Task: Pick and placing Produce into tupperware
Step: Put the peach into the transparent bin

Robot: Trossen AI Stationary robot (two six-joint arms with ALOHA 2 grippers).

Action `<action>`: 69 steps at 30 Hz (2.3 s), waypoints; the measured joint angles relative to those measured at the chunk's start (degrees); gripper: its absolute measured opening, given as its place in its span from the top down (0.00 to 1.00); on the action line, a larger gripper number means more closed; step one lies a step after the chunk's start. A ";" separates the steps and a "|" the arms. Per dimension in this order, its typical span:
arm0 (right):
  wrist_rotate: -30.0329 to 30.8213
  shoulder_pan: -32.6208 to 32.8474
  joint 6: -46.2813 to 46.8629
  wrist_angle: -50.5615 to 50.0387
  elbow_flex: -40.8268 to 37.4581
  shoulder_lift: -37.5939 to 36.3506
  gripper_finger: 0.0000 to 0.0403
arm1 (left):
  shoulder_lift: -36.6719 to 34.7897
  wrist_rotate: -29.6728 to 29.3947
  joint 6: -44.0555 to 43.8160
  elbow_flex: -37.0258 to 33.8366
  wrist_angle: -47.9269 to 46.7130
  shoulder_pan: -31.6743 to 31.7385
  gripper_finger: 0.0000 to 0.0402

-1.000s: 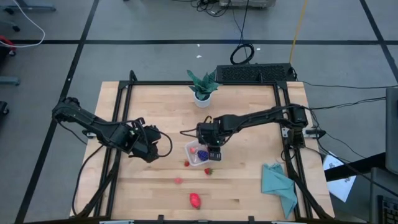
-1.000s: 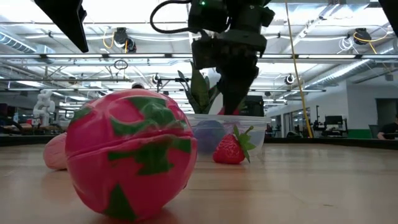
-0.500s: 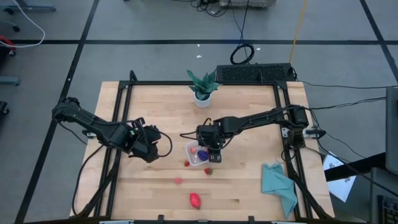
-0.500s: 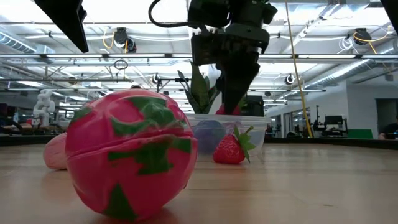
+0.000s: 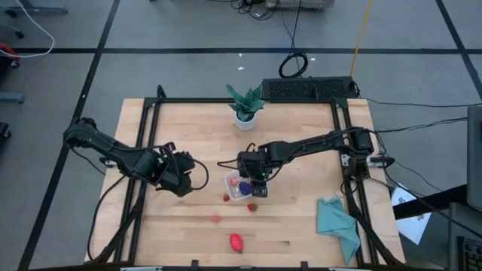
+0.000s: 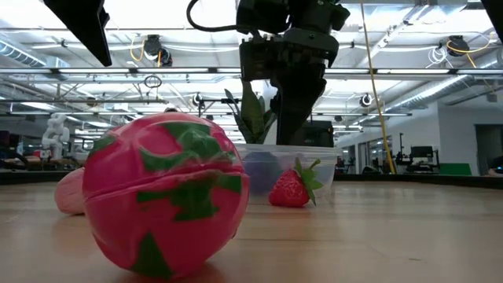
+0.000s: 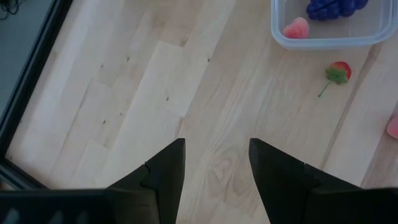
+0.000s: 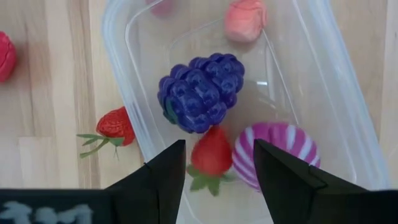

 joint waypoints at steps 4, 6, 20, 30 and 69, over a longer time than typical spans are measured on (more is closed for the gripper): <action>0.00 0.00 -0.31 0.14 0.00 0.00 0.55 | 0.01 0.00 0.00 0.00 0.00 0.00 0.54; 0.00 0.00 -0.70 0.37 0.00 0.00 0.55 | -0.01 0.00 0.01 0.00 0.00 0.00 0.54; 0.09 -0.04 -4.68 6.34 0.75 0.00 0.55 | 0.01 -0.02 0.31 0.00 0.01 0.00 0.54; 3.84 -0.04 -10.59 4.49 7.82 -0.56 0.55 | 0.01 0.02 -1.34 0.00 0.03 -0.02 0.54; 19.58 -0.76 -1.13 -14.14 9.31 -26.82 0.55 | 18.10 13.18 -2.03 -0.02 29.22 -8.78 0.54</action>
